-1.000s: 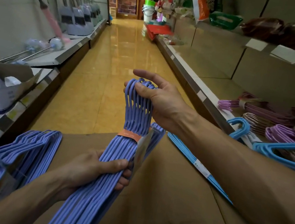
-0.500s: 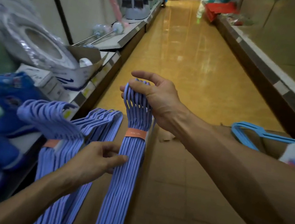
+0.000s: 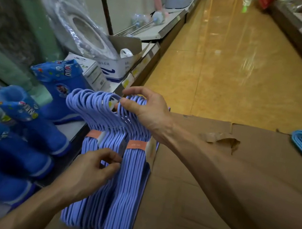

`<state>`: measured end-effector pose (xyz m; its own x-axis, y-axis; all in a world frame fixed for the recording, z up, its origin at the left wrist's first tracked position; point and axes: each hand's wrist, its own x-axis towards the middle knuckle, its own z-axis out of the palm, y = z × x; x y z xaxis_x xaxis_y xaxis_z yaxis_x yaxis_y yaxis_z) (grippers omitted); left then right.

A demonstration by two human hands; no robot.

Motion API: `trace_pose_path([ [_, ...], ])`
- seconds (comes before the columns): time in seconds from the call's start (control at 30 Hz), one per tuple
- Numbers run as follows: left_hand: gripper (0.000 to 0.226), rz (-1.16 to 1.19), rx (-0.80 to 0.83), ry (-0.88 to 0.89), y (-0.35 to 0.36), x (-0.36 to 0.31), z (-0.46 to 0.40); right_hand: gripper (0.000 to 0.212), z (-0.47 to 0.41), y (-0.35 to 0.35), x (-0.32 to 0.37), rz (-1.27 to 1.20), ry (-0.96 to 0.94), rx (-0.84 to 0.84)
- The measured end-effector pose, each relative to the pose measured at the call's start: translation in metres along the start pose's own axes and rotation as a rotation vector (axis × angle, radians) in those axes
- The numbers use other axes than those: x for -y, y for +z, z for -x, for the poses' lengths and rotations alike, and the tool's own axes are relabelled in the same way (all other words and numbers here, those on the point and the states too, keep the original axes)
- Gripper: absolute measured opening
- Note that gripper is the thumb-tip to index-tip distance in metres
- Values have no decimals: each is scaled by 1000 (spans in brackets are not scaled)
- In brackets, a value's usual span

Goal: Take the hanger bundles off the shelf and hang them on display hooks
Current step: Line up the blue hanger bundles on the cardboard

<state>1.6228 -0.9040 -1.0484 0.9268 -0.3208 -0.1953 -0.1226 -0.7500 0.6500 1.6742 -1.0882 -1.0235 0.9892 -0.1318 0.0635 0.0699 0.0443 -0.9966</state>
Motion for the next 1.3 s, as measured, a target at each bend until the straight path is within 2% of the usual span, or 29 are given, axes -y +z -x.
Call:
trace_pose_path([
  [0.13, 12, -164, 65, 101, 1, 8, 3, 18, -5, 5, -3, 96, -19, -12],
  [0.37, 46, -502, 332, 257, 4, 26, -3, 24, -18, 20, -5, 220, -38, 24],
  [0.53, 49, -545, 355, 264, 5, 29, -5, 32, -18, 24, -3, 333, -50, 53],
  [0.73, 46, -594, 340, 267, 6, 26, -6, 60, -10, 2, 4, 472, 40, 66],
  [0.9, 30, -537, 236, 316, 9, 10, -10, 52, 11, -46, 9, 480, 95, -37],
  [1.0, 17, -440, 176, 374, 15, -11, -13, 40, 28, -85, 19, 560, 78, -77],
  [1.07, 15, -369, 145, 416, 22, -29, -13, 33, 43, -111, 30, 640, 73, -69],
  [1.17, 14, -278, 162, 444, 35, -60, -9, 24, 70, -151, 47, 714, 63, -85],
  [1.3, 10, -209, 222, 479, 60, -104, -7, 23, 108, -201, 71, 797, 72, -149],
])
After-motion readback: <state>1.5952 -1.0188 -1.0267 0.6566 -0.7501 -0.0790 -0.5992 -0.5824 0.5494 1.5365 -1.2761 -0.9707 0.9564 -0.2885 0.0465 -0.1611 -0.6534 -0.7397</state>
